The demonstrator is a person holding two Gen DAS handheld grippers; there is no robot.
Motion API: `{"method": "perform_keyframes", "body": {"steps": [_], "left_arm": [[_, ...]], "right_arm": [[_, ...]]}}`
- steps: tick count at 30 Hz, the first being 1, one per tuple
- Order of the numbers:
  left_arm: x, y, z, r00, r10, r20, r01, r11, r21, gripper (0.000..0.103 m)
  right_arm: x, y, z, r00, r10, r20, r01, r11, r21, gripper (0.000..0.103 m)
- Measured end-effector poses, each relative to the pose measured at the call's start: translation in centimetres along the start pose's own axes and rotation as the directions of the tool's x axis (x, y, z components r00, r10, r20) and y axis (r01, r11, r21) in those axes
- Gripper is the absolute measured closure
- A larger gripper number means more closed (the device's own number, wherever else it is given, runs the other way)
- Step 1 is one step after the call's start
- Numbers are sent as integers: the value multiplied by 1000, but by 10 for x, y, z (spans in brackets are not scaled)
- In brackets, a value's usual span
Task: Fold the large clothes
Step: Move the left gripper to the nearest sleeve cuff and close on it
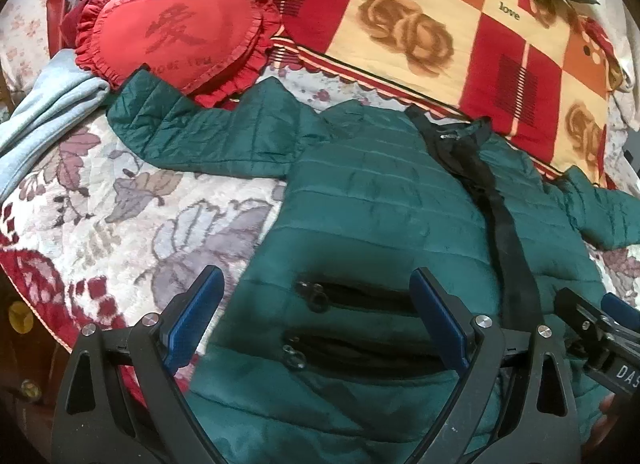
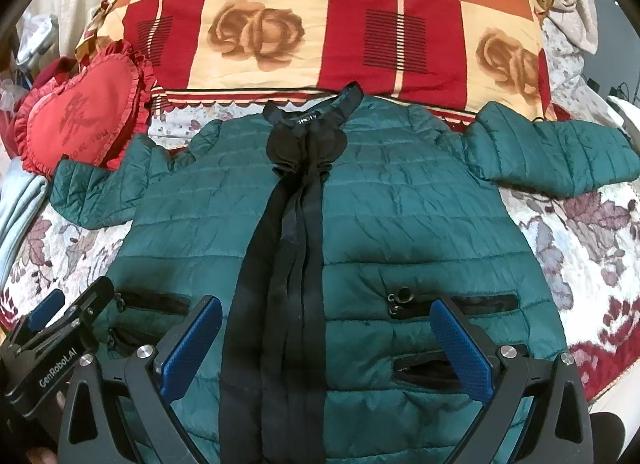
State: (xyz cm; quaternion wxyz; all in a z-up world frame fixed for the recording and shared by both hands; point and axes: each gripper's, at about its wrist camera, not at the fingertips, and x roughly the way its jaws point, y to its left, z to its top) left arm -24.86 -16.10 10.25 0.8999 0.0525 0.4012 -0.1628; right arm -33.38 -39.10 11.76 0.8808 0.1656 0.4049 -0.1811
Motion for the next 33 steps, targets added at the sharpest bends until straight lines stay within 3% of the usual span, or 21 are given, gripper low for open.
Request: {"method": "perform_keyframes", "body": {"steps": [8, 13, 17, 21, 30, 33], "left_arm": [[8, 33, 19, 998, 56, 11, -55, 997, -54, 9], [22, 70, 46, 990, 138, 12, -136, 987, -90, 9], [39, 113, 69, 976, 219, 8, -216, 966, -143, 9], [65, 162, 95, 946, 325, -3, -320, 928, -191, 9], [132, 245, 135, 907, 417, -63, -416, 857, -304, 9], [148, 258, 143, 908, 414, -63, -411, 852, -323, 9]], "right_arm": [[5, 3, 0, 1000, 12, -23, -12, 1000, -4, 0], [6, 4, 0, 1000, 19, -25, -19, 1000, -10, 0], [11, 2, 0, 999, 25, -42, -25, 1000, 2, 0], [16, 3, 1, 998, 33, -57, -33, 999, 13, 0], [30, 16, 4, 996, 33, -80, -36, 999, -34, 0], [35, 17, 8, 997, 14, -77, -18, 998, -53, 0]]}}
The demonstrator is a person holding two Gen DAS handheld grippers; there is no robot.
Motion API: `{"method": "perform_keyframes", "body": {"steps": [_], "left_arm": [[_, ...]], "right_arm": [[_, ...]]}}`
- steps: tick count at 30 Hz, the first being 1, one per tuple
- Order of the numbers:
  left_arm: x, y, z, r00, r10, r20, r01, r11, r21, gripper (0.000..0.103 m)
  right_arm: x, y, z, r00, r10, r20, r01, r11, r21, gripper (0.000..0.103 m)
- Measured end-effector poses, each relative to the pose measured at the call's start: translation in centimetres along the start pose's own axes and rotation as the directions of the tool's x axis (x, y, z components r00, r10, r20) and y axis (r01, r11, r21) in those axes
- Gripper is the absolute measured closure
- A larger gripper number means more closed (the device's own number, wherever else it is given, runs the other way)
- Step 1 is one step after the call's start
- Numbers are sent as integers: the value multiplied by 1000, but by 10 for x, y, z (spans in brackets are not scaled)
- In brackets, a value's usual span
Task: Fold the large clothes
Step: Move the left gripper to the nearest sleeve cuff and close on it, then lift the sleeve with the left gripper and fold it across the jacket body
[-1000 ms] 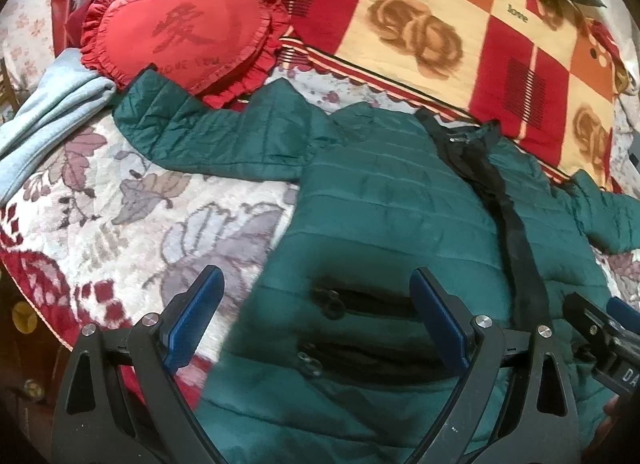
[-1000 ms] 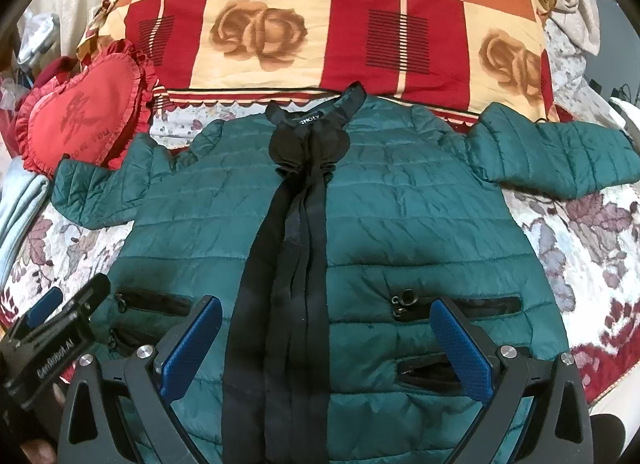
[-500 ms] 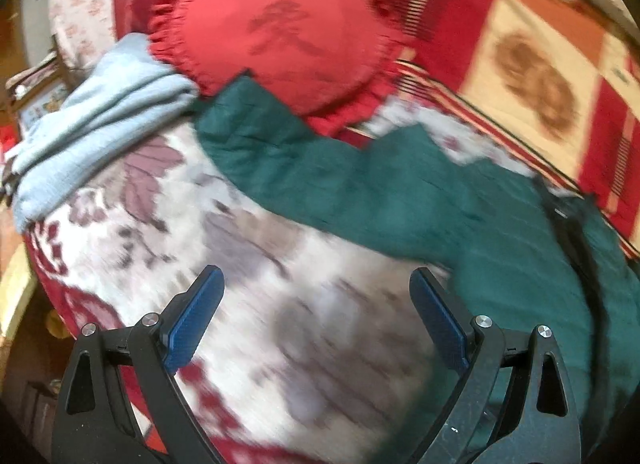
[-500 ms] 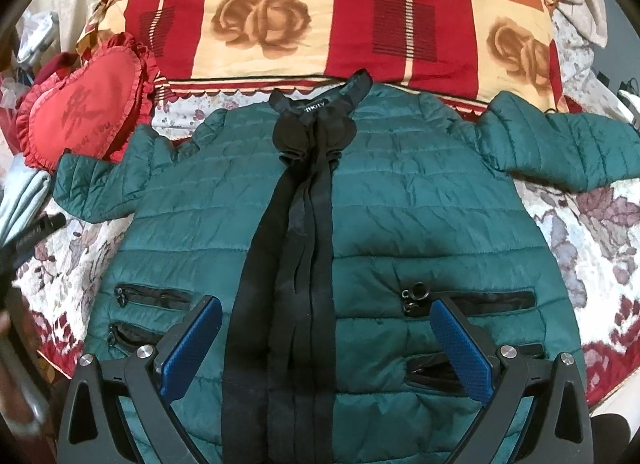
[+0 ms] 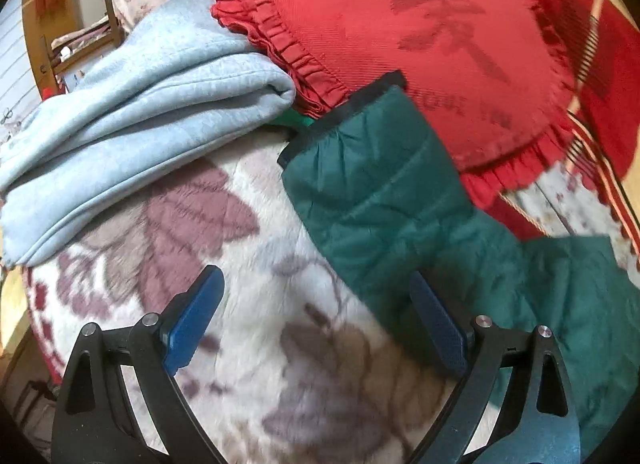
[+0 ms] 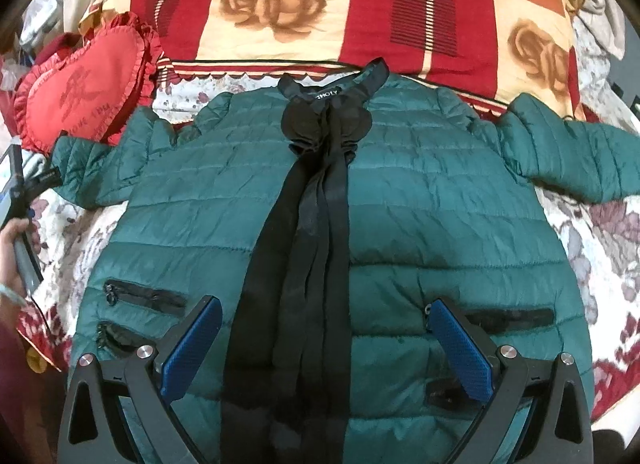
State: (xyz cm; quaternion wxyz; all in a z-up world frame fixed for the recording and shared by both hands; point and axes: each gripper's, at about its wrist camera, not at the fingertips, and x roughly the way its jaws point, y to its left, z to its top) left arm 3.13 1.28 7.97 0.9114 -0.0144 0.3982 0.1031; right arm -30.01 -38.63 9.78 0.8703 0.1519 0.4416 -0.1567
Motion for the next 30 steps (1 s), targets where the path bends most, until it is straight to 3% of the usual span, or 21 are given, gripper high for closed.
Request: {"method": "perform_keyframes", "body": {"steps": [7, 13, 19, 21, 23, 25, 30], "left_arm": [[32, 0, 17, 1000, 10, 7, -10, 1000, -11, 9], [57, -3, 27, 999, 5, -32, -6, 999, -36, 9], [67, -14, 40, 1000, -9, -3, 9, 1000, -7, 11], [72, -21, 44, 998, -57, -4, 57, 998, 19, 37], [76, -26, 45, 998, -59, -23, 60, 997, 48, 70], [76, -24, 46, 996, -89, -31, 90, 995, 40, 86], [55, -9, 46, 970, -238, -52, 237, 971, -21, 93]], "right_arm": [[12, -7, 14, 1000, 7, -17, -7, 1000, 12, 0], [20, -9, 16, 999, 13, -43, -13, 1000, 19, 0], [25, -10, 16, 999, 10, -52, -9, 1000, 23, 0], [26, -11, 17, 999, 8, -54, -6, 1000, 29, 0], [27, -12, 16, 998, 8, -55, -6, 999, 31, 0], [26, -12, 16, 998, 8, -55, -6, 999, 31, 0], [24, -14, 13, 998, 26, -50, -24, 999, 44, 0]]}}
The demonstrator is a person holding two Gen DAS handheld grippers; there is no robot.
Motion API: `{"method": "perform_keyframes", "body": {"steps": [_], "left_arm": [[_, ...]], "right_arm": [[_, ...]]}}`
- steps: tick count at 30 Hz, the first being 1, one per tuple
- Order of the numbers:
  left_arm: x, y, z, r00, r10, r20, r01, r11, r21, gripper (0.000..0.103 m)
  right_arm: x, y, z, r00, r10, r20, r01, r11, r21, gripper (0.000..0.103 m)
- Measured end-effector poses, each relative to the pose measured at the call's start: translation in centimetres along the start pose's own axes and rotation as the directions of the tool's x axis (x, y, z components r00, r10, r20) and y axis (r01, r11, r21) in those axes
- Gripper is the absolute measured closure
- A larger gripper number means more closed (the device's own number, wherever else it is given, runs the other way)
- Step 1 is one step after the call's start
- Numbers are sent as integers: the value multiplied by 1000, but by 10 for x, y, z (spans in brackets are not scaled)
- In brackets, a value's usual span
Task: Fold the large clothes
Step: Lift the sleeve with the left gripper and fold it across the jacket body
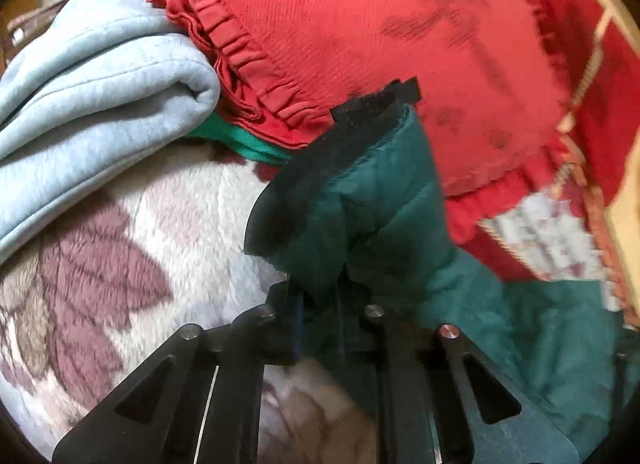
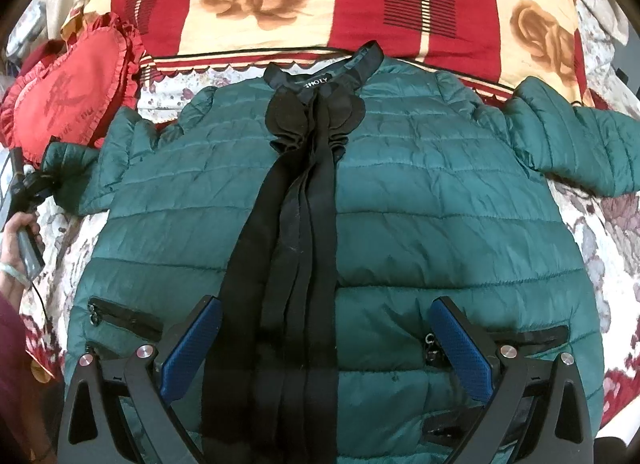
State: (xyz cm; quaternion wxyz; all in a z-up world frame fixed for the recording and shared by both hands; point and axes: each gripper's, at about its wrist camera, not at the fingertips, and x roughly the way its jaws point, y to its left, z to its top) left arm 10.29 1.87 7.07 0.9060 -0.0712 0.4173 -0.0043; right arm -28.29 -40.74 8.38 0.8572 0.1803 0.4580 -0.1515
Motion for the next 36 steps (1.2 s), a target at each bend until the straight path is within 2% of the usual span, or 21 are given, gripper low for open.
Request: {"method": "perform_keyframes", "body": {"steps": [5, 7, 11, 19, 28, 36], "left_arm": [[-45, -10, -8, 992, -122, 12, 121, 992, 22, 93], [-64, -20, -15, 983, -185, 8, 184, 982, 28, 93], [-107, -55, -32, 963, -268, 9, 266, 960, 81, 94], [-175, -123, -59, 920, -391, -19, 387, 903, 189, 95], [-208, -207, -106, 877, -470, -98, 478, 838, 261, 95], [-215, -269, -146, 850, -497, -174, 526, 783, 332, 95]], "right_arm": [[-12, -2, -5, 1000, 16, 21, -16, 1000, 13, 0], [-18, -4, -7, 999, 21, 32, -22, 1000, 20, 0], [-29, -10, -10, 998, 34, 50, -37, 998, 46, 0], [-50, -22, -17, 994, 54, 98, -62, 995, 78, 0], [-61, -34, -23, 991, 53, 119, -64, 994, 89, 0], [-65, -56, -27, 991, 53, 126, -71, 987, 145, 0]]}}
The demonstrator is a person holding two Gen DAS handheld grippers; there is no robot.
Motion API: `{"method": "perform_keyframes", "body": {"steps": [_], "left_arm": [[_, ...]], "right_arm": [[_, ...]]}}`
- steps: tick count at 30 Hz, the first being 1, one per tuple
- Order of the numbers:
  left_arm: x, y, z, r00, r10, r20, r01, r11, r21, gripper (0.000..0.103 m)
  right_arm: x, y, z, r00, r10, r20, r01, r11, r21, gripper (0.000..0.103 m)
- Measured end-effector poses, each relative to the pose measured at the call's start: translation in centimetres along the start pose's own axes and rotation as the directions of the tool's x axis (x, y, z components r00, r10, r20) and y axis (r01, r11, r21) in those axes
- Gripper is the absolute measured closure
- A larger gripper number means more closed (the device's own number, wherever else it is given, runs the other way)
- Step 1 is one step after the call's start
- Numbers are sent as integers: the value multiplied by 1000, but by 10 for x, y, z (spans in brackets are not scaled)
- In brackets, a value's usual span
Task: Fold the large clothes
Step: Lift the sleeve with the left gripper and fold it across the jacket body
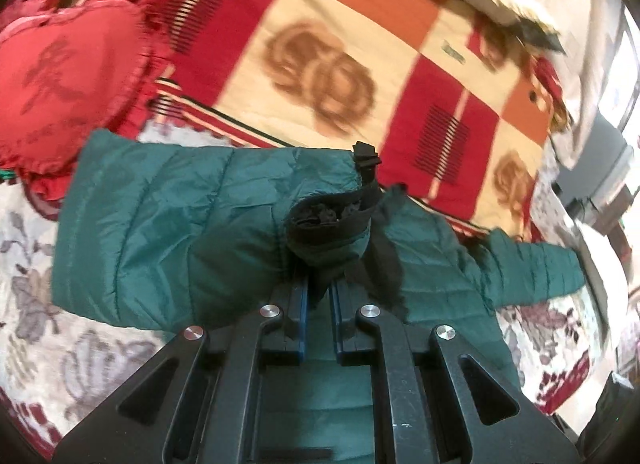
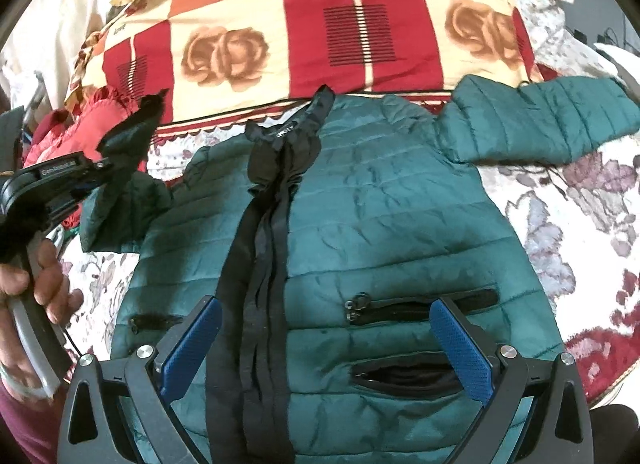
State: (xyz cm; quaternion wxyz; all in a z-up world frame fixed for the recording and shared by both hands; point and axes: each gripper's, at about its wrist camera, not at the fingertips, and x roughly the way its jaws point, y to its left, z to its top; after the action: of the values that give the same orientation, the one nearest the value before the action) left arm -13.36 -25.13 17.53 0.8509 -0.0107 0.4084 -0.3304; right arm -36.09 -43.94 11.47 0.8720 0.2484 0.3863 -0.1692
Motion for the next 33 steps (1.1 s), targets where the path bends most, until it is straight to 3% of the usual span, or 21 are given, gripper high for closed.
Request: {"method": "perform_keyframes", "body": {"steps": [12, 24, 30, 33], "left_arm": [[50, -68, -25, 993, -57, -107, 66, 995, 81, 95], [97, -96, -51, 977, -60, -203, 83, 991, 106, 95], [106, -95, -55, 967, -94, -236, 110, 992, 56, 94], [99, -90, -53, 954, -144, -263, 153, 988, 12, 84]], "right_arm": [[3, -29, -1, 1000, -23, -2, 23, 999, 46, 0], [12, -48, -1, 999, -24, -21, 25, 996, 85, 0], [15, -47, -1, 999, -23, -36, 26, 996, 90, 0], [15, -49, 0, 1000, -12, -25, 14, 994, 110, 0]]}}
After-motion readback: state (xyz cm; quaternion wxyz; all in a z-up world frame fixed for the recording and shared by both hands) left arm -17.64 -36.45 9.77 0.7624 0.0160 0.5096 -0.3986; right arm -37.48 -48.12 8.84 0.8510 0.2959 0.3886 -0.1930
